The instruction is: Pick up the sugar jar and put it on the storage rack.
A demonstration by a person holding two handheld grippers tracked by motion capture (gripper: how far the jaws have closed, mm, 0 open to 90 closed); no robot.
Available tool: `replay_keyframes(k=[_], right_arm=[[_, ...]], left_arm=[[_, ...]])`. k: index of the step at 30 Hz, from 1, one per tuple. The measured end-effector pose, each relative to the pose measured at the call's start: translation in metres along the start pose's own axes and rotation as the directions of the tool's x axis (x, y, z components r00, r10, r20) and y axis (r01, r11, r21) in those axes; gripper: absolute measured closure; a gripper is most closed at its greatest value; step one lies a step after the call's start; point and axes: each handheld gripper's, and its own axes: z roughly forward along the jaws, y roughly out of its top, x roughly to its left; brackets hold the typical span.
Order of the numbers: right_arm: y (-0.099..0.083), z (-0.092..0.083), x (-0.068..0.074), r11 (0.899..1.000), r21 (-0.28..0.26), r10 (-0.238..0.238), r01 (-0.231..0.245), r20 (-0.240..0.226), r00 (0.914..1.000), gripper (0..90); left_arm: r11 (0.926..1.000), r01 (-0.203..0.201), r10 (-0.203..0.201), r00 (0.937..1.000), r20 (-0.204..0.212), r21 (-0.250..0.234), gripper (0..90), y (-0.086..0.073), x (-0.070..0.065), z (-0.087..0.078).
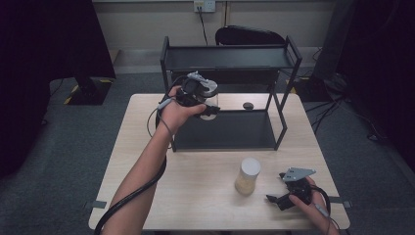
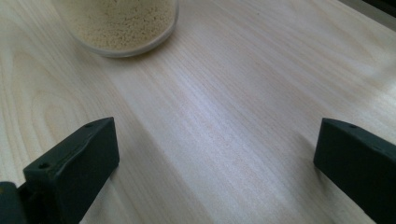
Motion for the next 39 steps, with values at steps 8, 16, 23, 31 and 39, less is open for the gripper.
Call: replay_keyframes(k=[8,16,23,31,39], right_arm=[[0.0,0.0,0.0,1.0,0.001,0.0,0.0,0.0,1.0,0.0],[0.0,0.0,0.0,1.0,0.0,0.0,0.0,0.0,1.0,0.0],[0.0,0.0,0.0,1.0,0.0,0.0,0.0,0.001,1.0,0.0],[0.0,0.0,0.0,1.0,0.001,-0.001,0.001,0.0,1.0,0.0],[0.0,0.0,0.0,1.0,0.001,0.0,0.0,0.0,1.0,0.0]], left_arm=[[0.9999,-0.013,0.013,0.9999,0.004,-0.006,30.1,0.013,0.002,-0.007],[0.9996,-0.025,0.025,0.9997,0.004,-0.009,30.1,0.026,0.004,-0.014],[0.9994,-0.033,0.033,0.9994,0.005,-0.008,30.2,0.042,0.006,-0.021],[0.9992,-0.038,0.039,0.9993,0.004,-0.011,30.1,0.059,0.009,-0.029],[0.9991,-0.039,0.039,0.9992,0.004,-0.018,30.1,0.076,0.012,-0.036]])
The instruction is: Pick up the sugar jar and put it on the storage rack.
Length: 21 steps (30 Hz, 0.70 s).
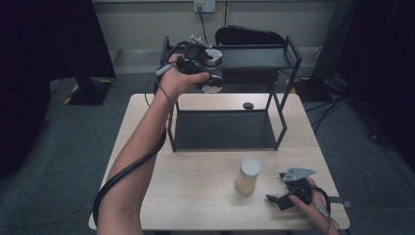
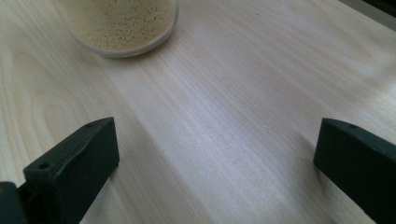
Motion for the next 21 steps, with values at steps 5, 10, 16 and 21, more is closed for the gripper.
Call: replay_keyframes(k=[5,10,16,21], right_arm=[[0.0,0.0,0.0,1.0,0.0,0.0,0.0,0.0,1.0,0.0],[0.0,0.0,0.0,1.0,0.0,0.0,0.0,0.0,1.0,0.0],[0.0,0.0,0.0,1.0,0.002,0.0,0.0,-0.001,1.0,0.0],[0.0,0.0,0.0,1.0,0.002,0.0,0.0,-0.001,1.0,0.0]], left_arm=[[1.0,0.004,-0.004,1.0,0.003,0.003,30.1,0.011,0.003,-0.002],[1.0,0.005,-0.005,0.9999,-0.014,0.0,30.1,0.021,0.005,-0.005],[0.9997,0.018,-0.018,0.9998,-0.012,-0.015,30.1,0.031,0.01,-0.008],[0.9997,0.023,-0.023,0.9993,-0.028,-0.009,30.2,0.04,0.013,-0.007]])
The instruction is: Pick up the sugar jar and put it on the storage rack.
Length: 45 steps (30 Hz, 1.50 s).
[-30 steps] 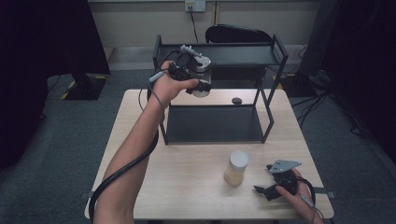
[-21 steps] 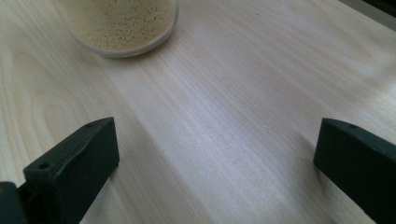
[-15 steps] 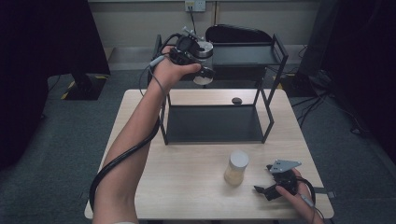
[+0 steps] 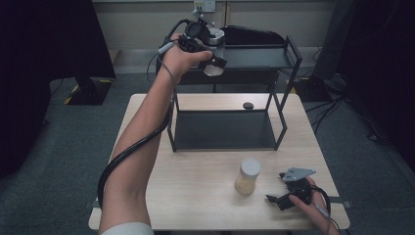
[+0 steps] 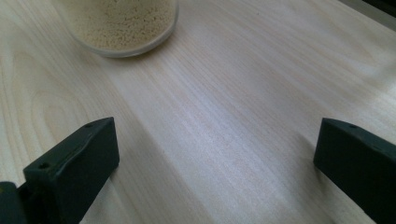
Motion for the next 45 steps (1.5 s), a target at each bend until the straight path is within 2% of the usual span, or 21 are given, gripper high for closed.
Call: replay_keyframes(k=[11,15,17,23,32,36,38,39,40,41,42,45], right_arm=[[0.0,0.0,0.0,1.0,0.0,0.0,0.0,0.0,1.0,0.0],[0.0,0.0,0.0,1.0,0.0,0.0,0.0,0.0,1.0,0.0],[0.0,0.0,0.0,1.0,0.0,0.0,0.0,0.0,1.0,0.0],[0.0,0.0,0.0,1.0,0.001,0.0,0.0,0.0,1.0,0.0],[0.0,0.0,0.0,1.0,0.001,0.0,0.0,0.0,1.0,0.0],[0.0,0.0,0.0,1.0,0.001,0.0,0.0,0.0,1.0,0.0],[0.0,0.0,0.0,1.0,0.001,0.0,0.0,0.0,1.0,0.0],[0.0,0.0,0.0,1.0,0.001,0.0,0.0,0.0,1.0,0.0],[0.0,0.0,0.0,1.0,0.001,0.0,0.0,0.0,1.0,0.0],[0.0,0.0,0.0,1.0,0.001,0.0,0.0,0.0,1.0,0.0],[0.0,0.0,0.0,1.0,0.001,0.0,0.0,0.0,1.0,0.0],[0.0,0.0,0.0,1.0,0.0,0.0,0.0,0.0,1.0,0.0]], left_arm=[[0.9993,0.028,-0.026,0.9979,-0.059,0.024,30.2,0.012,0.013,0.013],[0.9988,0.048,-0.047,0.9959,-0.077,0.01,30.2,0.012,0.018,0.017],[0.9985,0.048,-0.045,0.9944,-0.095,0.026,30.1,0.014,0.02,0.022],[0.9978,0.061,-0.058,0.9929,-0.104,0.024,30.1,0.011,0.025,0.029],[0.999,0.044,-0.043,0.9917,-0.121,0.008,30.0,0.006,0.022,0.03],[0.9985,0.054,-0.054,0.9909,-0.124,-0.002,29.4,0.003,0.022,0.03],[0.9979,0.065,-0.064,0.9886,-0.136,0.002,26.2,0.005,0.019,0.03],[0.9969,0.078,-0.077,0.984,-0.161,0.001,18.3,0.005,0.016,0.029],[0.9969,0.078,-0.077,0.984,-0.161,0.001,13.3,0.005,0.016,0.029],[0.9955,0.095,-0.095,0.9825,-0.16,-0.009,13.3,0.004,0.016,0.028],[0.9938,0.111,-0.111,0.9818,-0.154,-0.01,9.3,0.003,0.017,0.027],[0.9908,0.132,-0.135,0.9773,-0.163,-0.031,5.2,-0.002,0.014,0.023]])
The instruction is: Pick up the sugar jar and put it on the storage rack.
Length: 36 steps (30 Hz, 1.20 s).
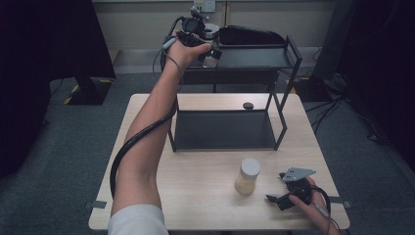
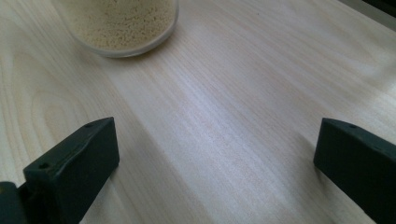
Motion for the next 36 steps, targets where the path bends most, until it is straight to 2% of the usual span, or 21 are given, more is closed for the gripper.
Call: replay_keyframes(k=[7,12,18,26,29,33,36], right_arm=[[0.0,0.0,0.0,1.0,0.0,0.0,0.0,0.0,1.0,0.0],[0.0,0.0,0.0,1.0,0.0,0.0,0.0,0.0,1.0,0.0],[0.0,0.0,0.0,1.0,-0.001,-0.002,0.002,0.001,1.0,0.0],[0.0,0.0,0.0,1.0,-0.002,-0.001,0.001,0.001,1.0,0.0],[0.0,0.0,0.0,1.0,-0.002,-0.001,0.001,0.001,1.0,0.0],[0.0,0.0,0.0,1.0,-0.002,-0.001,0.001,0.001,1.0,0.0],[0.0,0.0,0.0,1.0,-0.002,-0.001,0.001,0.001,1.0,0.0]], left_arm=[[0.9993,0.023,-0.022,0.9992,0.033,-0.031,0.8,-0.017,-0.002,-0.008],[0.9978,0.018,-0.015,0.9984,0.054,-0.063,1.1,-0.032,-0.005,-0.017],[0.9967,0.011,-0.005,0.9974,0.072,-0.081,1.7,-0.047,-0.01,-0.025],[0.9945,0.015,-0.003,0.9937,0.112,-0.104,1.8,-0.071,-0.009,-0.025],[0.9906,0.006,0.009,0.994,0.109,-0.137,1.6,-0.082,-0.011,-0.025],[0.9863,-0.003,0.021,0.9939,0.108,-0.165,1.4,-0.09,-0.012,-0.029],[0.9863,0.003,0.02,0.9902,0.139,-0.165,1.7,-0.092,-0.01,-0.032]])
